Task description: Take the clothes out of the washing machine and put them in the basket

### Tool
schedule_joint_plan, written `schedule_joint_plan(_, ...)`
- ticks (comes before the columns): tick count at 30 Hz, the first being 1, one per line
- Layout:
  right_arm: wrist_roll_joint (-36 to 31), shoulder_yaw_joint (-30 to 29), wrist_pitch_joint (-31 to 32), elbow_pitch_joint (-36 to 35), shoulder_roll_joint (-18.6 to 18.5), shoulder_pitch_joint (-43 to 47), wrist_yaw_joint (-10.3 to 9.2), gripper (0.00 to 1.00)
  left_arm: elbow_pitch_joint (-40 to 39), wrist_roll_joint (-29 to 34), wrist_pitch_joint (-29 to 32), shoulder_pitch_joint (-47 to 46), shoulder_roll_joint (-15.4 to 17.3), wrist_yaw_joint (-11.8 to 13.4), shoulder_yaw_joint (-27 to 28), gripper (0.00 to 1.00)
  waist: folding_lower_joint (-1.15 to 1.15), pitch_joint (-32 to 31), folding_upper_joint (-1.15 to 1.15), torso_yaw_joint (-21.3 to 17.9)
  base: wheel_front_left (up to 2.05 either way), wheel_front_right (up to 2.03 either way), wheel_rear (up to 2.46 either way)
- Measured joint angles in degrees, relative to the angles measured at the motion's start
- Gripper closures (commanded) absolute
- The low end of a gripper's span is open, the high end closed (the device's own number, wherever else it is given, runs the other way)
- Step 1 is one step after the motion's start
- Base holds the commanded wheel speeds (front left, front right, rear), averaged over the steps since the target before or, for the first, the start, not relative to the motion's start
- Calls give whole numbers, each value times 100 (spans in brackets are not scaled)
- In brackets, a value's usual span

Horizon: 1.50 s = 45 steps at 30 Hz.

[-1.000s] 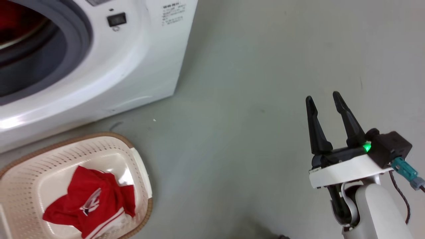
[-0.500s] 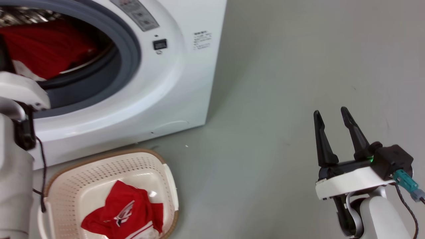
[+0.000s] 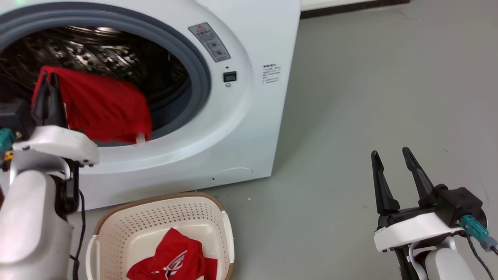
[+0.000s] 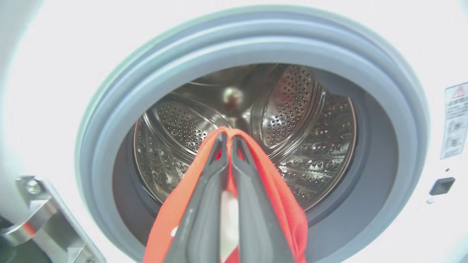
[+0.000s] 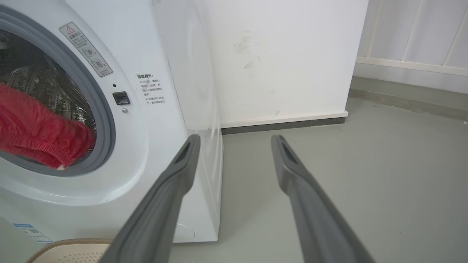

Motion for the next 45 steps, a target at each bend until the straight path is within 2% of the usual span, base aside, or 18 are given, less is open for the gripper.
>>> schedule_joint_plan(11,-92,-66,208,-286,0,227,0,0,-2586,-29,672,1586,-186,549,-109,100,0,-205,0,341,0,0,0)
schedule_joint_plan(15,-160,-78,286,-389,1,269,0,0,-3052,-44,869,2071,-282,680,-187,100,0,-161,0,459,0,0,0)
schedule_joint_plan(18,-181,-94,328,-472,0,269,0,0,-3072,-108,942,2385,-422,724,-307,100,1,-81,0,531,0,0,0)
schedule_joint_plan(23,-211,-24,372,-583,0,174,0,0,-2462,-324,878,2677,-689,679,-482,100,1,130,0,578,0,0,0)
schedule_joint_plan(30,-185,65,370,-650,-1,-38,0,0,-873,-609,437,2655,-1048,463,-575,100,2,564,0,491,0,0,0)
schedule_joint_plan(37,-156,23,313,-681,-3,-314,0,0,715,-772,-54,2012,-1328,254,-572,100,2,1187,0,304,0,0,0)
schedule_joint_plan(45,-99,124,186,-736,-3,-695,0,0,2318,-803,-366,945,-1311,69,-455,100,2,2061,0,83,0,0,0)
